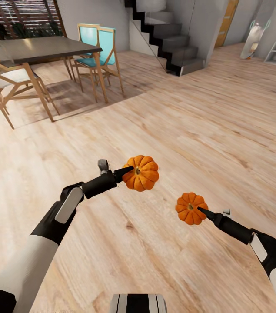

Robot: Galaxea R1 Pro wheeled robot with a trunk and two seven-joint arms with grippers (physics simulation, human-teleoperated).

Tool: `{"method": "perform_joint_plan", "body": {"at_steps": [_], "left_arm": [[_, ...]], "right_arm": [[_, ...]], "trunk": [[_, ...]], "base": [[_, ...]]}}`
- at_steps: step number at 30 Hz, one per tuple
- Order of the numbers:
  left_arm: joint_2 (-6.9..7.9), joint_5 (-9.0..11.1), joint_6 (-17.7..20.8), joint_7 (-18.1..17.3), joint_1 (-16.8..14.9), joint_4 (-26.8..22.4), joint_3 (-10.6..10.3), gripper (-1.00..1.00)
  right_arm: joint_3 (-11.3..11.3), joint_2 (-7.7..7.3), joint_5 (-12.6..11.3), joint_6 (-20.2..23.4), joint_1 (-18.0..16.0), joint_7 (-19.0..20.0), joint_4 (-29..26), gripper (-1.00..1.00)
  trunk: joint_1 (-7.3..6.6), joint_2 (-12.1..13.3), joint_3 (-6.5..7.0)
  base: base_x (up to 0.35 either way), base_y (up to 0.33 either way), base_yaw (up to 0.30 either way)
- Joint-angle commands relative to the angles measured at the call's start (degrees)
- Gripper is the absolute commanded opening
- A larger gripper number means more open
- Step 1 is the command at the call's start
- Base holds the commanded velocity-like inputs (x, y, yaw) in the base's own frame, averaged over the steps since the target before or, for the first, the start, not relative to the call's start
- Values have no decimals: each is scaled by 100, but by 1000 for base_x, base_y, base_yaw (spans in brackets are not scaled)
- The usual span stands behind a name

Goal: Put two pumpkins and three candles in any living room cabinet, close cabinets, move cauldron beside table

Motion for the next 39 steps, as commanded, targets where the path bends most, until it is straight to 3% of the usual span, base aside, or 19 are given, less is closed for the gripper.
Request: {"method": "perform_joint_plan", "body": {"at_steps": [1,39], "left_arm": [[4,30,11,1,0,-52,2,-100],[8,21,12,12,0,-115,2,-100]], "right_arm": [[-5,1,-8,4,-1,-5,-1,-100],[-5,2,-3,-18,-1,-5,16,-100]], "trunk": [[-3,2,23],[-101,52,865]], "base": [[0,0,284],[0,0,281]]}}
